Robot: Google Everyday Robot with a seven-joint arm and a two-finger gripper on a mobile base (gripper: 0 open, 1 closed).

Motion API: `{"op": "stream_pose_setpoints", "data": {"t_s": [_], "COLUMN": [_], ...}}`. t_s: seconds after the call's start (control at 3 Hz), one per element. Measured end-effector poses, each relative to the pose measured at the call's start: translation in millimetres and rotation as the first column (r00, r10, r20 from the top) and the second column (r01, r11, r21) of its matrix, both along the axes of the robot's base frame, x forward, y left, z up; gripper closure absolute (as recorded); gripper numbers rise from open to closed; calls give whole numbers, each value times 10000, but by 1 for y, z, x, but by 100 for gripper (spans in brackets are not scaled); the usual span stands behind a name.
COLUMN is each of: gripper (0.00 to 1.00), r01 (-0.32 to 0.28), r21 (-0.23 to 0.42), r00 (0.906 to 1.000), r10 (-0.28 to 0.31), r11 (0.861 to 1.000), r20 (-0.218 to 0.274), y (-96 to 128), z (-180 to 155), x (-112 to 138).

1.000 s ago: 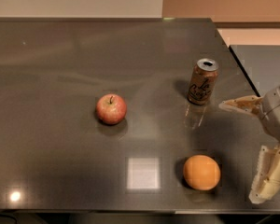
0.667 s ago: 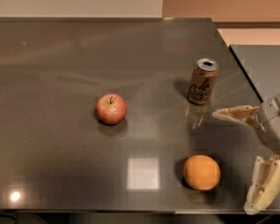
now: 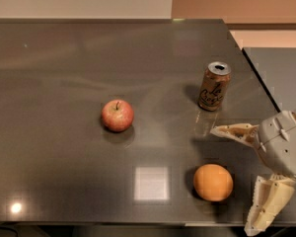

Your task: Move orange near apple

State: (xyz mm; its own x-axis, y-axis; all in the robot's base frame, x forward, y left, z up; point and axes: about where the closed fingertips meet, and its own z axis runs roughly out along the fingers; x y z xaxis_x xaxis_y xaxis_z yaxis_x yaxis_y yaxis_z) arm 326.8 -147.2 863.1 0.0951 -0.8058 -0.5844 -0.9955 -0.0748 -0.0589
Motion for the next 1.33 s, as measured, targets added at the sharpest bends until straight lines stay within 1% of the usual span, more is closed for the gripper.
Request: {"op": "stream_pose_setpoints", "data": {"t_s": [0.33, 0.67, 1.0, 1.33], "gripper": [16, 39, 63, 85], "r01": [-138, -137, -30, 134], "r21": [119, 173, 231, 306], "r00": [9998, 9996, 9996, 9998], "r10": [140, 142, 36, -129], "r11": [9998, 9998, 9997, 9994], "r20": [-142, -261, -269, -153], "y": [7, 11, 12, 22], "z": [-10, -15, -13, 0], "x": [1, 4, 7, 16]}}
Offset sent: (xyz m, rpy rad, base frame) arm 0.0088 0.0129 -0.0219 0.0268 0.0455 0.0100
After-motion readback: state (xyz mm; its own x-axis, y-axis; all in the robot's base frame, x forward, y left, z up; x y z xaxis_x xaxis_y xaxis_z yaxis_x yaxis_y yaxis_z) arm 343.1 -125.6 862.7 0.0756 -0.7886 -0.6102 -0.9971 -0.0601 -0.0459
